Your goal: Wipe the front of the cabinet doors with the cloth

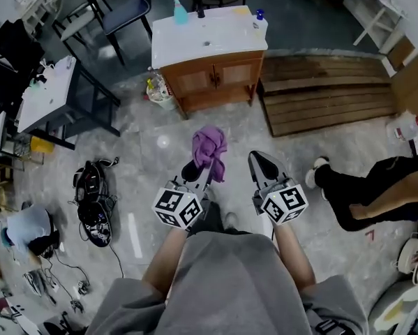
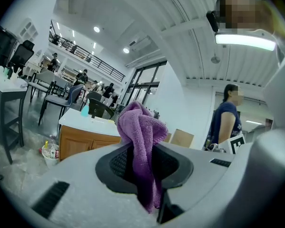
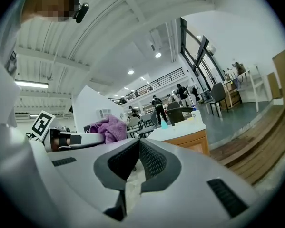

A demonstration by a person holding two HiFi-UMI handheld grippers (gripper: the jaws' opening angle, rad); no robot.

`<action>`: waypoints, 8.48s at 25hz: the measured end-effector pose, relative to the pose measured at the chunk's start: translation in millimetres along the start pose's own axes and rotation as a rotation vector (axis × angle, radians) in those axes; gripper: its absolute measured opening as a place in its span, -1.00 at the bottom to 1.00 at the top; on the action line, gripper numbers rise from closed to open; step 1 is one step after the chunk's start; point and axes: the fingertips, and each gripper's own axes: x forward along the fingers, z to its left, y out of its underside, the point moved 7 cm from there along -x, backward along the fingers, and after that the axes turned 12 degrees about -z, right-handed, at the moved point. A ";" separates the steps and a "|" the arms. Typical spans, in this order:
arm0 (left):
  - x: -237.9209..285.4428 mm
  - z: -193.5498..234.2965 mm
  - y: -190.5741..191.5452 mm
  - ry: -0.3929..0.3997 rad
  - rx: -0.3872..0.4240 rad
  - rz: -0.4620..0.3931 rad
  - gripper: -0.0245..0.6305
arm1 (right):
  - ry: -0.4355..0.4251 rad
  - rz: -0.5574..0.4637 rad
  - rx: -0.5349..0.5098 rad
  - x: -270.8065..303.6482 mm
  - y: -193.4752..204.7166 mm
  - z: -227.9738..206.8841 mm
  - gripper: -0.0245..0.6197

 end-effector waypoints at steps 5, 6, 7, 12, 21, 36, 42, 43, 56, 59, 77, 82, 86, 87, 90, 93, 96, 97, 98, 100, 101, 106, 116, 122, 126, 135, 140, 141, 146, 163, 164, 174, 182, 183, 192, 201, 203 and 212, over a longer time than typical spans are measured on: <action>33.4 21.6 5.0 0.027 -0.007 0.024 -0.69 | 0.048 -0.007 0.004 21.0 4.6 -21.3 -0.89; 42.1 26.6 5.7 0.032 -0.010 0.029 -0.69 | 0.060 -0.008 0.007 27.0 4.9 -27.2 -0.89; 50.6 31.7 6.1 0.038 -0.013 0.035 -0.69 | 0.072 -0.009 0.012 33.0 5.2 -32.9 -0.89; 92.5 63.4 4.4 0.062 -0.026 0.069 -0.69 | 0.122 -0.007 0.030 67.6 7.3 -55.5 -0.89; 155.5 129.0 -0.7 0.100 -0.056 0.130 -0.69 | 0.195 0.008 0.048 138.6 17.7 -84.6 -0.89; 230.8 204.8 12.8 0.131 -0.105 0.218 -0.69 | 0.293 0.055 0.062 215.6 38.4 -127.2 -0.89; 258.1 206.4 27.6 0.128 -0.102 0.241 -0.69 | 0.304 0.058 0.076 225.5 42.9 -160.8 -0.89; 263.0 204.8 30.5 0.130 -0.104 0.241 -0.69 | 0.302 0.060 0.080 226.3 43.8 -168.0 -0.89; 335.7 193.0 79.1 -0.027 -0.079 0.248 -0.72 | 0.206 0.098 0.157 244.6 46.1 -275.0 -0.89; 349.5 198.7 92.9 -0.073 -0.065 0.252 -0.72 | 0.181 0.108 0.163 251.1 50.9 -296.6 -0.89; 394.3 293.0 165.7 -0.128 0.006 0.319 -0.72 | 0.262 0.088 0.207 308.4 144.2 -348.8 -0.89; 395.3 307.9 184.4 -0.108 0.018 0.335 -0.72 | 0.259 0.089 0.203 314.8 171.1 -344.3 -0.89; 396.1 317.8 194.3 -0.125 0.025 0.336 -0.72 | 0.278 0.079 0.224 316.8 186.4 -344.7 -0.89; 396.6 320.9 197.0 -0.130 0.027 0.338 -0.72 | 0.281 0.074 0.228 317.7 189.2 -345.3 -0.89; 400.4 330.6 207.2 -0.144 0.028 0.345 -0.72 | 0.282 0.063 0.230 320.8 197.4 -349.4 -0.89; 407.1 339.4 220.5 -0.156 0.033 0.346 -0.72 | 0.284 0.057 0.236 322.4 207.9 -357.9 -0.89; 414.4 349.6 234.9 -0.172 0.038 0.346 -0.72 | 0.286 0.052 0.238 322.6 217.3 -366.7 -0.89; 416.2 352.9 239.8 -0.179 0.037 0.348 -0.72 | 0.283 0.052 0.236 322.2 220.0 -369.2 -0.89; 418.0 355.8 244.5 -0.186 0.037 0.349 -0.72 | 0.278 0.053 0.232 321.8 222.5 -371.7 -0.89; 421.5 360.8 253.0 -0.194 0.041 0.349 -0.72 | 0.272 0.054 0.231 320.3 228.7 -376.8 -0.89; 422.9 363.1 256.6 -0.197 0.043 0.349 -0.72 | 0.273 0.052 0.236 319.0 232.8 -378.4 -0.89; 428.8 373.7 269.8 -0.212 0.045 0.345 -0.72 | 0.282 0.053 0.261 309.4 253.9 -380.0 -0.89; 439.6 390.1 273.9 -0.246 0.051 0.328 -0.72 | 0.277 0.040 0.285 309.1 268.3 -385.2 -0.89; 455.2 394.6 273.2 -0.234 0.061 0.328 -0.72 | 0.279 0.021 0.288 309.6 268.8 -390.6 -0.89; 465.8 391.7 276.0 -0.219 0.065 0.328 -0.72 | 0.284 0.008 0.284 309.5 269.2 -395.8 -0.89; 474.5 389.4 284.1 -0.215 0.060 0.332 -0.72 | 0.289 -0.013 0.292 312.5 269.8 -403.1 -0.89; 483.6 382.5 290.6 -0.190 0.066 0.343 -0.72 | 0.299 -0.031 0.306 312.4 271.7 -404.7 -0.89; 485.4 380.7 291.7 -0.186 0.067 0.346 -0.72 | 0.302 -0.035 0.310 312.1 271.9 -404.9 -0.89; 495.1 372.6 298.4 -0.168 0.063 0.359 -0.72 | 0.317 -0.045 0.319 307.1 271.3 -409.6 -0.89; 522.2 353.6 314.7 -0.125 0.052 0.390 -0.72 | 0.361 -0.070 0.323 294.8 263.0 -437.0 -0.89; 523.5 352.8 315.5 -0.123 0.053 0.392 -0.72 | 0.362 -0.071 0.323 294.2 263.0 -438.3 -0.89; 537.5 343.7 324.1 -0.102 0.039 0.404 -0.72 | 0.383 -0.077 0.322 288.9 263.7 -452.4 -0.89; 551.8 333.1 331.4 -0.078 0.036 0.417 -0.72 | 0.412 -0.076 0.330 278.7 266.3 -463.3 -0.89; 553.9 331.9 332.5 -0.075 0.036 0.417 -0.72 | 0.415 -0.075 0.329 277.4 266.7 -465.3 -0.89; 567.2 321.3 341.0 -0.060 0.029 0.429 -0.72 | 0.441 -0.077 0.342 265.3 266.9 -479.3 -0.89; 576.7 315.9 346.7 -0.048 0.028 0.440 -0.72 | 0.452 -0.093 0.365 267.6 267.7 -491.0 -0.89; 579.5 313.5 348.6 -0.043 0.026 0.443 -0.72 | 0.455 -0.096 0.369 268.2 267.0 -493.2 -0.89; 592.2 302.7 355.0 -0.026 0.024 0.450 -0.72 | 0.464 -0.102 0.378 264.4 263.9 -503.9 -0.89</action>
